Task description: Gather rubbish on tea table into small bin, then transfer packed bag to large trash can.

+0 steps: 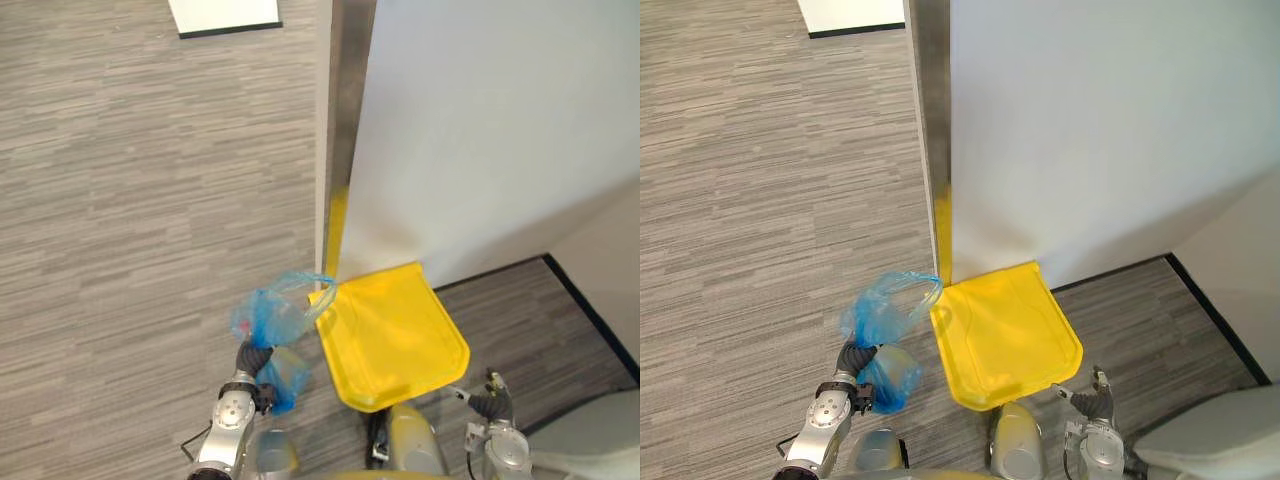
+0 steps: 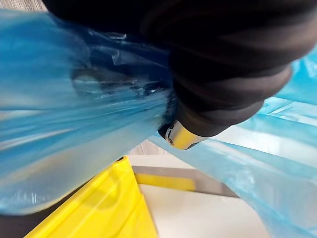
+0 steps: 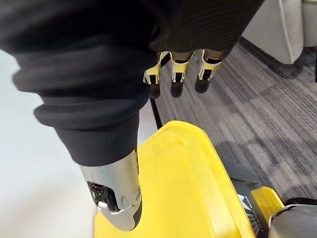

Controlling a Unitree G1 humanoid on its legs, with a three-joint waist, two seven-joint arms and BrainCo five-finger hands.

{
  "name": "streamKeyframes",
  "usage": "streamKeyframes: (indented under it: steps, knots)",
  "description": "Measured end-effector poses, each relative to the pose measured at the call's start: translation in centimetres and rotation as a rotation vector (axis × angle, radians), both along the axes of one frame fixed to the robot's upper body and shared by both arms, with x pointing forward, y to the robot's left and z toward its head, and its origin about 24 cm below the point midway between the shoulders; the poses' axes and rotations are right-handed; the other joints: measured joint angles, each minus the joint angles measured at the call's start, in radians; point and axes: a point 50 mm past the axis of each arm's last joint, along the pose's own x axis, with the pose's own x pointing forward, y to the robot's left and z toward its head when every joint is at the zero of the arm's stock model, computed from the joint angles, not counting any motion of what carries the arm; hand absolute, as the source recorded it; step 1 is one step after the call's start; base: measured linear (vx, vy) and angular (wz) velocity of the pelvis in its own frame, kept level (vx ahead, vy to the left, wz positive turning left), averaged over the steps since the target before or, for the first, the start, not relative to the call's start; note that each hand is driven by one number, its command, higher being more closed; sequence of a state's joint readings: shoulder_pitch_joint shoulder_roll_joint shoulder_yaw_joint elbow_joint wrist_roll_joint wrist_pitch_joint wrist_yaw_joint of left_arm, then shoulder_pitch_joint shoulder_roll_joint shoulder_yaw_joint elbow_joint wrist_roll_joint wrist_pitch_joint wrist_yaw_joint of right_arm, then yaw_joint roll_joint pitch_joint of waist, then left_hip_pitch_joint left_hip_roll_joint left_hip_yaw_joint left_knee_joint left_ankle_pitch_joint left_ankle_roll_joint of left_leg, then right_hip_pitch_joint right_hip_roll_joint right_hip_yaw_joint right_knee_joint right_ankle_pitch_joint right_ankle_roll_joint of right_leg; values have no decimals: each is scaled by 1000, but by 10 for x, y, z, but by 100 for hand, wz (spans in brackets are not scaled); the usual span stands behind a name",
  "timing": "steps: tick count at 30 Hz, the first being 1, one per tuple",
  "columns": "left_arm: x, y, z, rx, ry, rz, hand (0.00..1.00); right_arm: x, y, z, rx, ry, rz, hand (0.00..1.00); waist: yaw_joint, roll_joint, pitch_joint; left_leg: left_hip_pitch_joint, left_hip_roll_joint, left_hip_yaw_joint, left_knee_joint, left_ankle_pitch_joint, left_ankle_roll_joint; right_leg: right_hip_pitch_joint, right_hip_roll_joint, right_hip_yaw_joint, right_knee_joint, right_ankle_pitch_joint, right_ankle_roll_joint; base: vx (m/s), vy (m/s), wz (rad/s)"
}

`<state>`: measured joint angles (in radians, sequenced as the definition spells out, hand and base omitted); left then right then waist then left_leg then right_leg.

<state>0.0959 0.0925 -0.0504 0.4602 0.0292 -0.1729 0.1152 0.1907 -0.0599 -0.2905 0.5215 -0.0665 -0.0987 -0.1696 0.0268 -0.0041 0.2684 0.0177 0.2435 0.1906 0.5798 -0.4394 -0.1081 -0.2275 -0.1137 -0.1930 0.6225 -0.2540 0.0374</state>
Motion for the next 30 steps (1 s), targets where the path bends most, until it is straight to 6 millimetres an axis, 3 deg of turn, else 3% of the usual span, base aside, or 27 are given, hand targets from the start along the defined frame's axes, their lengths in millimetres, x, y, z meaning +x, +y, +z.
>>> streamKeyframes:
  steps: [2,7,12,16,17,20,21,22,23,26,28,29,30]
  knots:
    - [-3,2,-4,-7,21,19,100,-4,-3,-1,24,-7,-47,0,-14,16,-28,5,41,-9,-35,19,-21,23,43,-26,-50,1,-7,172,-167,2]
    - [-11,-1,-13,-27,62,34,100,-27,-2,-18,60,85,-86,0,-27,18,-104,48,53,-8,-172,85,-53,59,66,-55,-131,22,-31,78,-100,14]
    - [-22,8,-20,-22,99,78,100,-30,3,-23,86,107,-71,0,-38,22,-140,57,70,4,-235,119,-68,70,94,-56,-196,72,-43,-57,-41,3]
    - [-27,11,-22,-15,115,84,100,-25,13,-23,91,109,-16,0,-28,6,-135,6,84,2,-162,118,-67,65,110,-52,-220,120,-57,-151,8,-1]
    - [-28,14,-22,-6,120,84,100,-24,16,-23,91,109,4,0,-13,-8,-126,-11,84,4,-133,118,-65,58,107,-48,-218,133,-59,-209,20,-4]
    - [-27,22,-20,24,118,83,100,-18,19,-20,80,93,39,0,-9,-40,-118,-66,64,7,-103,113,-50,6,78,-40,-182,138,-53,-278,21,10]
    - [-27,25,-20,33,118,86,100,-17,20,-18,76,84,45,0,-7,-52,-114,-95,53,4,-84,106,-31,-23,69,-32,-167,140,-43,-304,42,-1]
    - [-28,26,-20,40,121,99,100,-17,20,-18,76,82,45,0,5,-40,-108,-110,59,0,-91,123,-11,-23,66,-20,-197,168,-10,-280,26,-7]
    - [-27,23,-19,32,114,100,100,-14,20,-17,75,72,49,0,15,-30,-105,-112,61,7,-101,138,-13,-37,70,0,-168,163,2,-224,1,6]
    - [-23,22,-14,28,83,102,100,-22,20,-18,69,92,53,0,16,-65,-104,-127,11,-29,-164,220,-16,-36,12,137,207,26,29,-177,-89,47]
    - [-23,22,-12,28,74,103,100,-24,20,-19,69,93,56,0,18,-76,-111,-149,-5,-57,-190,254,-25,-6,-20,182,273,1,49,-190,-221,44]
    - [-23,23,-11,29,68,107,100,-23,21,-18,66,90,60,0,19,-93,-119,-171,-13,-70,-206,279,-38,7,-21,210,245,-34,74,-178,-292,50]
    - [-25,21,-12,26,70,126,100,-20,18,-16,57,82,61,0,20,-89,-121,-195,-15,-91,-242,325,-51,12,6,210,192,-66,78,-155,-334,41]
